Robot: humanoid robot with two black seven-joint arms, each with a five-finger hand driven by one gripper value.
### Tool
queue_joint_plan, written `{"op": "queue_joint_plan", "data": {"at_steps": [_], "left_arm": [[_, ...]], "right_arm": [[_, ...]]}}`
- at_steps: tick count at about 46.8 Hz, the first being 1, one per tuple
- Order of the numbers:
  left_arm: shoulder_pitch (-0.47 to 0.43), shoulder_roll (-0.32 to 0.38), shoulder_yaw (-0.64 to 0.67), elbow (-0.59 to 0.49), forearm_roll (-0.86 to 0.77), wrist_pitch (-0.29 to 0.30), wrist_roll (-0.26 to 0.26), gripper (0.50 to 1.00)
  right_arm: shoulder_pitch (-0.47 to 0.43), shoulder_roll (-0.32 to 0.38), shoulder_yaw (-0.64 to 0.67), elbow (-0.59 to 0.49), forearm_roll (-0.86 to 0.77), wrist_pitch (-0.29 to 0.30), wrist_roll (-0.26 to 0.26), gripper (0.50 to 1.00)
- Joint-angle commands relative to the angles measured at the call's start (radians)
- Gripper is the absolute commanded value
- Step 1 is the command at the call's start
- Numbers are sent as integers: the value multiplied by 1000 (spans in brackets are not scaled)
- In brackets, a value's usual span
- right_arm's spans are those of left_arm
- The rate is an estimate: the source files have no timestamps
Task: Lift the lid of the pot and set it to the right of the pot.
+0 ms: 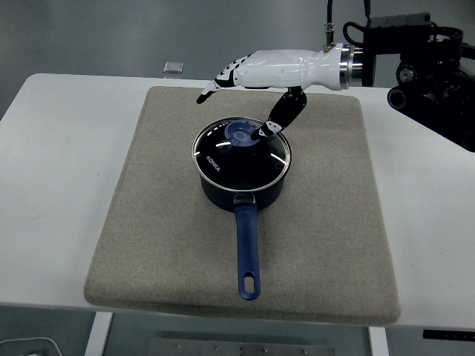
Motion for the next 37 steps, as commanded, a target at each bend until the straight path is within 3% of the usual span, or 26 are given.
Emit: {"op": "queue_joint_plan", "data": {"at_steps": [1, 14, 37], "left_arm": [[0, 0, 0, 0, 0, 0, -1, 1000], [0, 0, 0, 0, 0, 0, 1, 1000], [0, 0, 0, 0, 0, 0, 1, 1000]], "right_arm": [[-6, 5, -6, -1, -22, -14, 0, 897], [-24, 18, -11, -1, -62, -37, 0, 897], [-18, 25, -94, -1, -99, -145, 0, 897]]}}
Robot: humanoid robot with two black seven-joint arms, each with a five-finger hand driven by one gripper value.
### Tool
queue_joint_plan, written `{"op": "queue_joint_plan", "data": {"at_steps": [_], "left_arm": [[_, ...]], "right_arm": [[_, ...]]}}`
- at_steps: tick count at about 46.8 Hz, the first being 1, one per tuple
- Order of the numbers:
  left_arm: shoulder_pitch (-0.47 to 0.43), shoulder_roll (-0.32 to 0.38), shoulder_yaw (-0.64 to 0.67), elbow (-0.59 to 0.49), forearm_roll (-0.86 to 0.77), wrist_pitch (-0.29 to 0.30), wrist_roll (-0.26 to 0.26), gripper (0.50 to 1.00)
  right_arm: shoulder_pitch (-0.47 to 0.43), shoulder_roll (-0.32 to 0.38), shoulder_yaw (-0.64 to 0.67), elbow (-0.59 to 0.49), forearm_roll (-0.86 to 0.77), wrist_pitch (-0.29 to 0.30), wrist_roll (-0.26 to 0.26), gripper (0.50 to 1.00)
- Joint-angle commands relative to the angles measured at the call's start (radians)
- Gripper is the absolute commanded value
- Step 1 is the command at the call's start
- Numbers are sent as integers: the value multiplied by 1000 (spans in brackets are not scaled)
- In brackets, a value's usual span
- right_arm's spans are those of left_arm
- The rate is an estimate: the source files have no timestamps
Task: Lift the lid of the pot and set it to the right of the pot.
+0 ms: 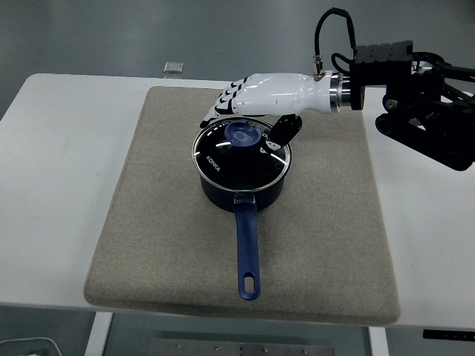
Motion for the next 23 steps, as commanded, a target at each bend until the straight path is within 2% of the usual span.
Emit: {"op": "queue_joint_plan", "data": {"at_steps": [1, 23], "left_arm": [[0, 0, 0, 0, 0, 0, -1, 1000], [0, 0, 0, 0, 0, 0, -1, 1000]], "right_arm": [[2, 0, -2, -2, 0, -5, 0, 897], [-7, 3, -11, -16, -17, -37, 0, 897]]}}
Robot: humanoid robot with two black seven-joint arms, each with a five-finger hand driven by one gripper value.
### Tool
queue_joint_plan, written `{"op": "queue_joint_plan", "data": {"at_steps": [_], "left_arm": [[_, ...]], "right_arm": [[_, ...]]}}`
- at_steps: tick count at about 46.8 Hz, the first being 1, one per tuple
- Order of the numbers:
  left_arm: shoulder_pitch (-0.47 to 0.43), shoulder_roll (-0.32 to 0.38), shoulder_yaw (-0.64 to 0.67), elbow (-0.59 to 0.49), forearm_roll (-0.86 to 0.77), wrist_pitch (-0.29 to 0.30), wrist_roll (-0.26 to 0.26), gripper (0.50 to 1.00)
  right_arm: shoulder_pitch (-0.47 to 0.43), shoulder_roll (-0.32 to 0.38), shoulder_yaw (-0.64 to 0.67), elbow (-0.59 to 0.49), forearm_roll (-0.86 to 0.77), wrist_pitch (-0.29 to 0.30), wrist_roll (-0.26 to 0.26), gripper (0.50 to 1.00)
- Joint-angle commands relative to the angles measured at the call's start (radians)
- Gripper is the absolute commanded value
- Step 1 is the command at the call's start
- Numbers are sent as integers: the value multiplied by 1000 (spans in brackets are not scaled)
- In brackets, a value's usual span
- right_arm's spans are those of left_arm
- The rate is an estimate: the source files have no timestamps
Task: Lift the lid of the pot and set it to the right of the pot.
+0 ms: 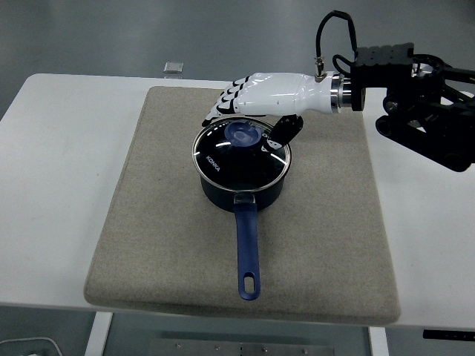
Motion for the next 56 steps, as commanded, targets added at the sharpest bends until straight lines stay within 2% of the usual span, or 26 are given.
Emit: {"op": "queue_joint_plan", "data": {"at_steps": [1, 41, 56], "left_arm": [[0, 0, 0, 0, 0, 0, 0, 1000], [0, 0, 0, 0, 0, 0, -1, 1000], [0, 0, 0, 0, 1, 0, -1, 1000]], "right_arm": [[1, 1, 1, -2, 0, -2, 0, 897], [-13, 21, -15, -48, -54, -104, 0, 895], [-11, 38, -47, -48, -53, -104, 0, 895]]}}
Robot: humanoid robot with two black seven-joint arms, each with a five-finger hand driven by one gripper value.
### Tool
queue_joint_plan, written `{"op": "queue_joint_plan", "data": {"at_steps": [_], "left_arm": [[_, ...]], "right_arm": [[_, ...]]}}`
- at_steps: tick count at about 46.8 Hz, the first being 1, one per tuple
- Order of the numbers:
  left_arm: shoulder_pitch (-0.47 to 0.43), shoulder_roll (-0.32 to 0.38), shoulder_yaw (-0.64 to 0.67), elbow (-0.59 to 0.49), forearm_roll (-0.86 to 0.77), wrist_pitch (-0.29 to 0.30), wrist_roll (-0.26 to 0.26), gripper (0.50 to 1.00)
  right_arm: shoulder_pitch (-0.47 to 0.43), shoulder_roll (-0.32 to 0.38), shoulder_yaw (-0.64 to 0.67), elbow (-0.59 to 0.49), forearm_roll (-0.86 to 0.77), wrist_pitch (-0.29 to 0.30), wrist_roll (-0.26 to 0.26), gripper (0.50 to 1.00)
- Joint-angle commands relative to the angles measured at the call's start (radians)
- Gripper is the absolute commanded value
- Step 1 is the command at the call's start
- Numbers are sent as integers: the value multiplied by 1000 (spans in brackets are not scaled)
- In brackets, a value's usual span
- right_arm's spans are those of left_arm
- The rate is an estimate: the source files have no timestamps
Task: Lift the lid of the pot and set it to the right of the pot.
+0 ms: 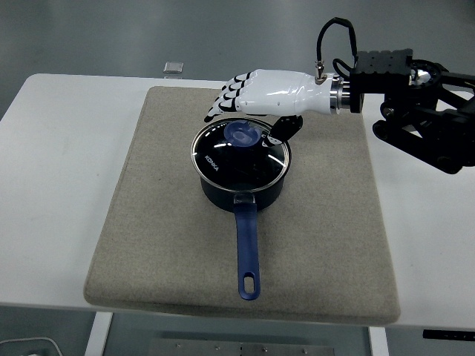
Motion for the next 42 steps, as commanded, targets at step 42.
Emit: {"op": "queue_joint_plan", "data": {"at_steps": [42], "left_arm": [[0, 0, 0, 0, 0, 0, -1, 1000]], "right_arm": [[1, 22, -17, -13, 1, -5, 0, 891]]}}
